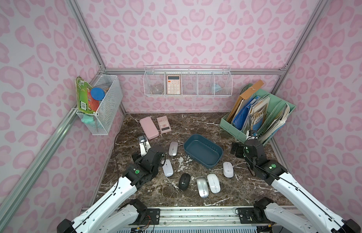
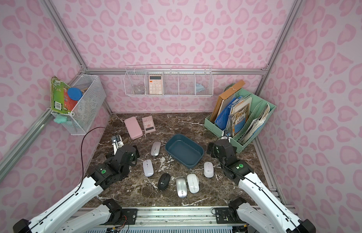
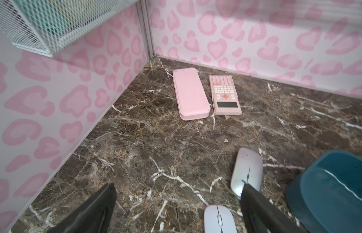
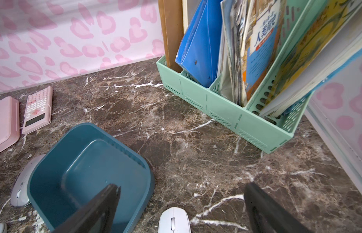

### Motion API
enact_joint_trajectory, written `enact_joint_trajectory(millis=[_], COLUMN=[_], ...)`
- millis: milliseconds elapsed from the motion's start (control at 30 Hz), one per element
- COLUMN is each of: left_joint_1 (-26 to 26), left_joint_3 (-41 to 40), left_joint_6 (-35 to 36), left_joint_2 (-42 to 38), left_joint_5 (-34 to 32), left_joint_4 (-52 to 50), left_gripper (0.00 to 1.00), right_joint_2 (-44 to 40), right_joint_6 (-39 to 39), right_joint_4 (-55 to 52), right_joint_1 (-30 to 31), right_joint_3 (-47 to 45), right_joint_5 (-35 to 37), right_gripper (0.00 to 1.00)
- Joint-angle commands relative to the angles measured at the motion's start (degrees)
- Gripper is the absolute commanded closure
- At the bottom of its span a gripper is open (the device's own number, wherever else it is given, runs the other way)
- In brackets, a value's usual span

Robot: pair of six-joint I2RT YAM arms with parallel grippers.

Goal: Take out the mouse from the storage box
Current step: Reset both arms

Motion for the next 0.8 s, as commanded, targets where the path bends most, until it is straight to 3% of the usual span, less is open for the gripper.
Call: enact_joint_trajectory(millis=[0,167,300,367,600,767], left_joint_1=[0.17,1.15,6.41,7.79,14.51,23.49], left_joint_3=[-4.14,-9.97,-12.43,-15.01,-24.14,-21.55], left_joint_6=[2.94,5.72,7.11,12.85,32.56,29.16], left_joint_2=[-2.62,-3.97,-1.22,1.04,8.59,14.4], left_joint_5=[-8.03,-16.49,-14.13,-13.19,9.91,19.01], left_joint_4=[8.38,16.58,19.95,27.5,58.01,57.36], left_gripper=[0.01,0.01,0.01,0.01,0.01,0.01], right_joint_2=[-2.14,-9.98,-16.33,-17.81,-11.39,-4.33], right_joint_6=[0.4,0.89,-1.86,-3.41,-12.3,-19.3], right_joint_4=[0.74,6.55,13.78,15.32,21.55,29.18], right_joint_1=[0.05,0.05,0.06,0.07,-0.49,-3.24], right_joint_3=[-1.1,-5.76,-11.3,-12.79,-12.28,-12.72], right_joint_5=[3.97,2.6,0.86,1.27,5.46,4.76], right_gripper=[0.0,0.0,0.0,0.0,0.0,0.0])
